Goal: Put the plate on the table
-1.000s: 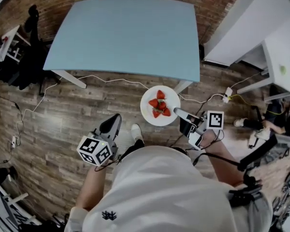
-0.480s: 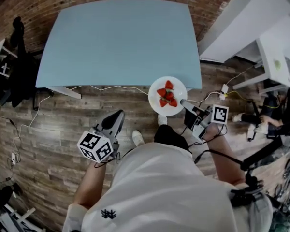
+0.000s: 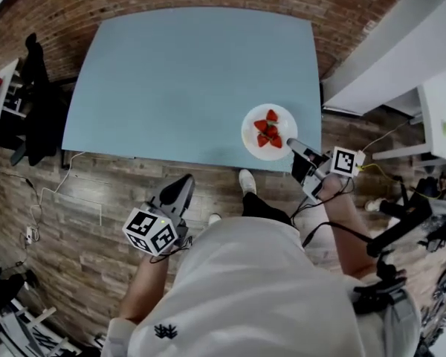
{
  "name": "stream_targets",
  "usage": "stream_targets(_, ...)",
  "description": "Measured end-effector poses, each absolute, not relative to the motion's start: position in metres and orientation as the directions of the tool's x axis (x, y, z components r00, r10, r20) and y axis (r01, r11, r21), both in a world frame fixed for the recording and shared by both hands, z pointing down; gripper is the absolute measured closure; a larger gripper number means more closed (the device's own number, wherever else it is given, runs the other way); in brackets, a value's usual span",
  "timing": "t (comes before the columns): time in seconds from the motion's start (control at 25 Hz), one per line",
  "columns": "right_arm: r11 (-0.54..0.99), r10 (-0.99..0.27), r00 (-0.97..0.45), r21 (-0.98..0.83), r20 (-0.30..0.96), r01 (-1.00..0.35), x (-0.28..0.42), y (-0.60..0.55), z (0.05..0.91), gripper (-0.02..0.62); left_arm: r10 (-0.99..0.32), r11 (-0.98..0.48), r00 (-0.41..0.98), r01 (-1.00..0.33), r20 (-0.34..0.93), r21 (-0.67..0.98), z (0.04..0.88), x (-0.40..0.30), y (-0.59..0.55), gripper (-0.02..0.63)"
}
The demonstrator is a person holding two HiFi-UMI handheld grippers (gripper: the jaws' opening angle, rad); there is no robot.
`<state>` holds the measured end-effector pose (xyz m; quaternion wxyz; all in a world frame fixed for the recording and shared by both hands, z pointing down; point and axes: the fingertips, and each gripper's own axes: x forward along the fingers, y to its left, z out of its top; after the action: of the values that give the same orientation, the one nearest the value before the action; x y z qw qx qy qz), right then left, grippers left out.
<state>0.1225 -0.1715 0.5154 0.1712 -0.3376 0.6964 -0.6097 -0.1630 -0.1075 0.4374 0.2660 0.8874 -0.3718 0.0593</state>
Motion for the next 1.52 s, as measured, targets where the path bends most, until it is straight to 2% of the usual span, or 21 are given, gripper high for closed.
stream_targets(0.4,-0.012,-0.643,-0.733,-0.96,0.221,-0.279,0.181,-0.376,0.552,0.581,-0.701,-0.466,0.626,-0.764,0.34,0.445,0.41,-0.115,-0.217,0.604)
stream_targets(0.8,-0.087,-0.625,-0.724,-0.947,0.293,-0.308,0.196,-0.476,0.614,0.581,-0.774,-0.333,0.502,-0.841,0.385,0.426,0.405,-0.117,-0.225,0.604)
stream_targets(1.04,-0.139,-0.611,-0.717,-0.937,0.337,-0.321,0.197,-0.518,0.652,0.581,-0.785,-0.277,0.453,-0.866,0.422,0.416,0.408,-0.118,-0.23,0.604)
stream_targets(1.52,-0.203,-0.604,-0.68,-0.905,0.416,-0.374,0.212,-0.535,0.685,0.581,-0.782,-0.246,0.452,-0.856,0.429,0.454,0.413,-0.114,-0.235,0.604)
